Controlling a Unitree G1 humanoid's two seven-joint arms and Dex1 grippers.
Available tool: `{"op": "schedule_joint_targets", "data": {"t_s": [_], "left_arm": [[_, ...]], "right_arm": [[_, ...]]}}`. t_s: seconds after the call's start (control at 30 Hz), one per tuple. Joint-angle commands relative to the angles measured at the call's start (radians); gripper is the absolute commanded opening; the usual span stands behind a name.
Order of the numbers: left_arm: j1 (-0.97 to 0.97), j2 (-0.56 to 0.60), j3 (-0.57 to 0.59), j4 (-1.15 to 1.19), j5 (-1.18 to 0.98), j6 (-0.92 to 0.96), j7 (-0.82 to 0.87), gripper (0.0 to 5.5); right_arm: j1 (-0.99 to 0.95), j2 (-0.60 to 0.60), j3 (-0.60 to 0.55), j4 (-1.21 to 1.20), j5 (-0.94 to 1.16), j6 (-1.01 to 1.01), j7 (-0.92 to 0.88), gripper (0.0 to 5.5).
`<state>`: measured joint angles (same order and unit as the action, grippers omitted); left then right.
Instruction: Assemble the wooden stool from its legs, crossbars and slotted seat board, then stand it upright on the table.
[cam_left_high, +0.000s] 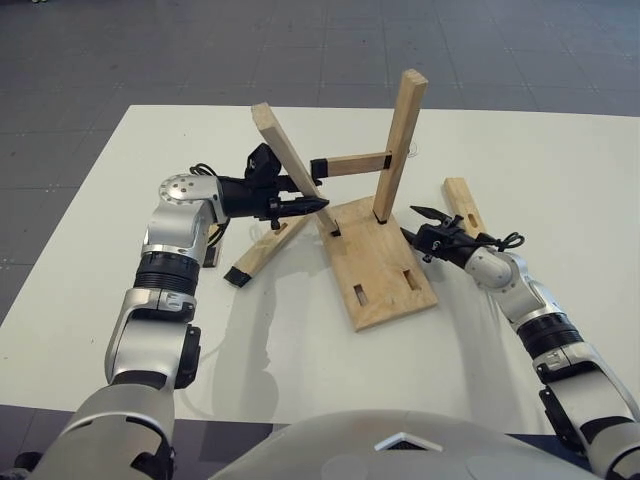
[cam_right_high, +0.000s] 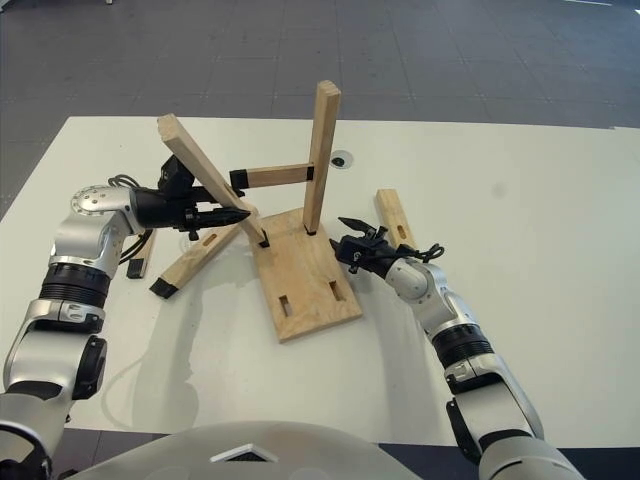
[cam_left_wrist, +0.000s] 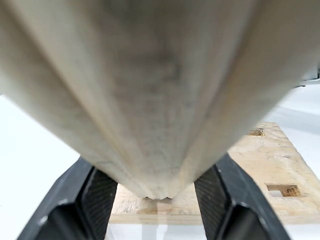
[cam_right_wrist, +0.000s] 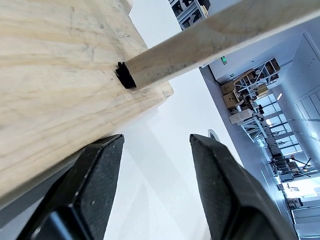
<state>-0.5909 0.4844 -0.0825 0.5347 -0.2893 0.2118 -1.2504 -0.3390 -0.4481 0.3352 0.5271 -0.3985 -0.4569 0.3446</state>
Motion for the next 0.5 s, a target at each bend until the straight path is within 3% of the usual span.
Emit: {"op": "schedule_joint_targets", "data": {"t_s": [0.03, 0.27, 0.5], "left_arm": [[0.080, 0.019, -0.014, 0.009, 0.027, 0.087, 0.032, 2.05], [0.067, -0.025, -0.045, 0.063, 0.013, 0.188, 0.053, 2.05], [0.018, -0.014, -0.115, 0.073, 0.089, 0.127, 0.074, 2.05]], "right_arm": [[0.007, -0.004, 0.003, -0.013, -0.007, 0.004, 0.005, 2.44], [0.006, -0.006, 0.003, -0.014, -0.007, 0.004, 0.007, 2.44], [0.021, -0.014, -0.001, -0.028, -0.005, 0.007, 0.005, 2.44]]}}
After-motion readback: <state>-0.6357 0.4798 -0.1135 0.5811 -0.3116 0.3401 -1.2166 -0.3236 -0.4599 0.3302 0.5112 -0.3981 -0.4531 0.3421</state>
